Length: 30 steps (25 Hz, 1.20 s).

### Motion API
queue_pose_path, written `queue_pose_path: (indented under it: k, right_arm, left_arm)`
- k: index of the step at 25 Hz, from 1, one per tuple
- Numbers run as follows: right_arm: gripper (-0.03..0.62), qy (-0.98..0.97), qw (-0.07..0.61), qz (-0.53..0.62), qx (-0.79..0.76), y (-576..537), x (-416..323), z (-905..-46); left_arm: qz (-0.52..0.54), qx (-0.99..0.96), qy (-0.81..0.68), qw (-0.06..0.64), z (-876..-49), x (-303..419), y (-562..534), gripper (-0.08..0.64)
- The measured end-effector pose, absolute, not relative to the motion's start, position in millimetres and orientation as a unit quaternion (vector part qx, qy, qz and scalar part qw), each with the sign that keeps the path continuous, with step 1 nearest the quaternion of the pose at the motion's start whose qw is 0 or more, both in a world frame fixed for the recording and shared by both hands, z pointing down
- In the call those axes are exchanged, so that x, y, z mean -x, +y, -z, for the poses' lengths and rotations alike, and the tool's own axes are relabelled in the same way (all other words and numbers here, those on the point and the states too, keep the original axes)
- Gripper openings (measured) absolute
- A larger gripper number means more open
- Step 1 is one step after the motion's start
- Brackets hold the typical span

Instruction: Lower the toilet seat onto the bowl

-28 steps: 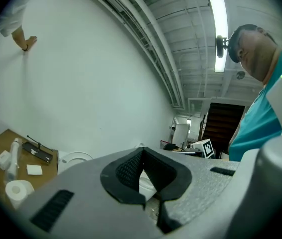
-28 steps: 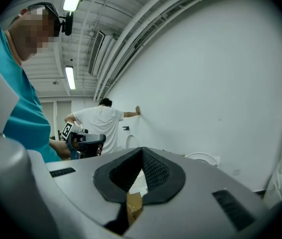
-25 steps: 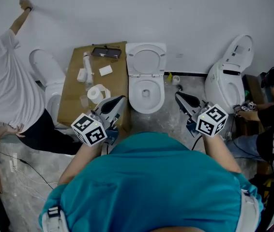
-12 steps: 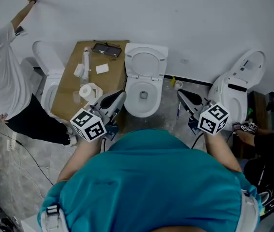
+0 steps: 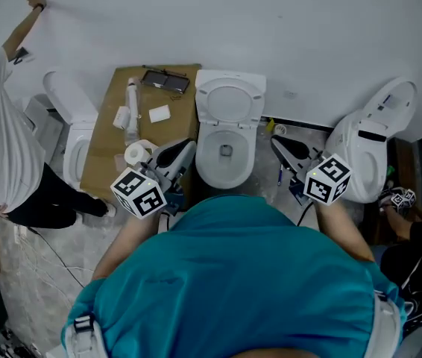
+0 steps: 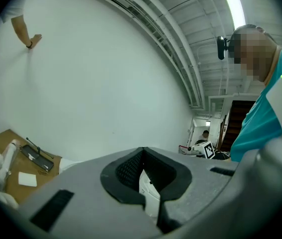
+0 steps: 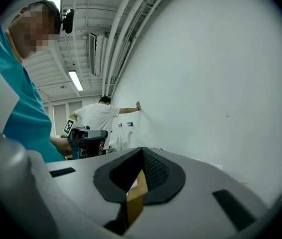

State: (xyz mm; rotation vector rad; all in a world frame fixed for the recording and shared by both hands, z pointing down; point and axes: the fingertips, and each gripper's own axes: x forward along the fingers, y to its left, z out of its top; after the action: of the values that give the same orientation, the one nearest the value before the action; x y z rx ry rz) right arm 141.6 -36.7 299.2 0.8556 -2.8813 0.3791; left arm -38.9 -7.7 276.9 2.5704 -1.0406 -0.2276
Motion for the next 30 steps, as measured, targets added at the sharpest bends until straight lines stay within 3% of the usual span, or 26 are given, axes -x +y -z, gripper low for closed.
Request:
queue_pose_path:
  k: [14,30]
  right_arm:
    - [0.000,-0.930,0.082,-0.122,-0.336,-148,-32,-309]
    - [0.000,-0.943,0.151,-0.122,-0.271,-230,-85,-382]
  left_arm:
    - [0.040,-0.938,-0.293,0.183,-301,124,-128,0.003]
    - [0.044,-0.898,-0.375,0.226,-337,66,-169,0.003]
